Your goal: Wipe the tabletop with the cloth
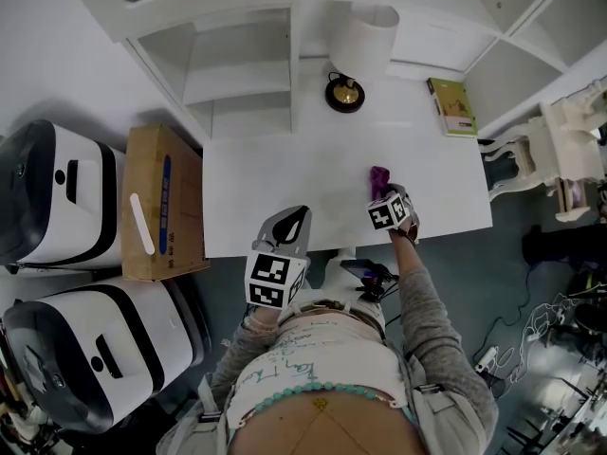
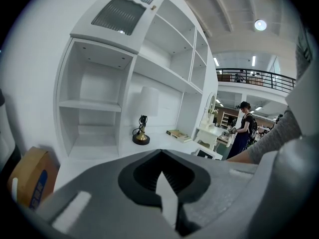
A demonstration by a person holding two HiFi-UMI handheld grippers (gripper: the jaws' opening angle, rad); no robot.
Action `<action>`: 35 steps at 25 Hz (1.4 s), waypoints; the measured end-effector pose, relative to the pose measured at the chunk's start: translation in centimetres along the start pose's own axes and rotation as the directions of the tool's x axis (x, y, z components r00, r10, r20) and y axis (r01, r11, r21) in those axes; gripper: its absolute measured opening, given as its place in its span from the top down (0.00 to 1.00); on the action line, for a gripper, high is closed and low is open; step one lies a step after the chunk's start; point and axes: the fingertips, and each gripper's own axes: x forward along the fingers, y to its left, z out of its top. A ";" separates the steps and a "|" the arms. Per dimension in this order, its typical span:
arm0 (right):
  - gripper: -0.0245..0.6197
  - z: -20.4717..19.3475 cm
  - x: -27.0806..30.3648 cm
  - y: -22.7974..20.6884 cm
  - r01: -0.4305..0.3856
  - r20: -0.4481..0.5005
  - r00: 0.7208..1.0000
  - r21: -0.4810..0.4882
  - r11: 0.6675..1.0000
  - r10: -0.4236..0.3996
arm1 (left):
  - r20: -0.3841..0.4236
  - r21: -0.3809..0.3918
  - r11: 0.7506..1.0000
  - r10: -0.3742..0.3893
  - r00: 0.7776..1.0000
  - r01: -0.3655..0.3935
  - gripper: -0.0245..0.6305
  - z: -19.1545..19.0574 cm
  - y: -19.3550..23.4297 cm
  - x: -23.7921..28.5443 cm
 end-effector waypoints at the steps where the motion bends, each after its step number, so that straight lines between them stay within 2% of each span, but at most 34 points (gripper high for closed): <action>1: 0.85 0.2 0.0 0.3 0.000 0.001 1.000 -0.004 1.000 0.000 | 0.001 -0.001 1.000 0.001 1.000 -0.001 0.96 0.0 0.1 -0.1; 35: 0.85 5.1 -1.6 7.4 -0.064 0.074 0.995 -0.032 0.997 0.066 | 0.011 -0.028 0.998 0.054 0.998 -0.053 0.96 -1.2 3.5 -4.1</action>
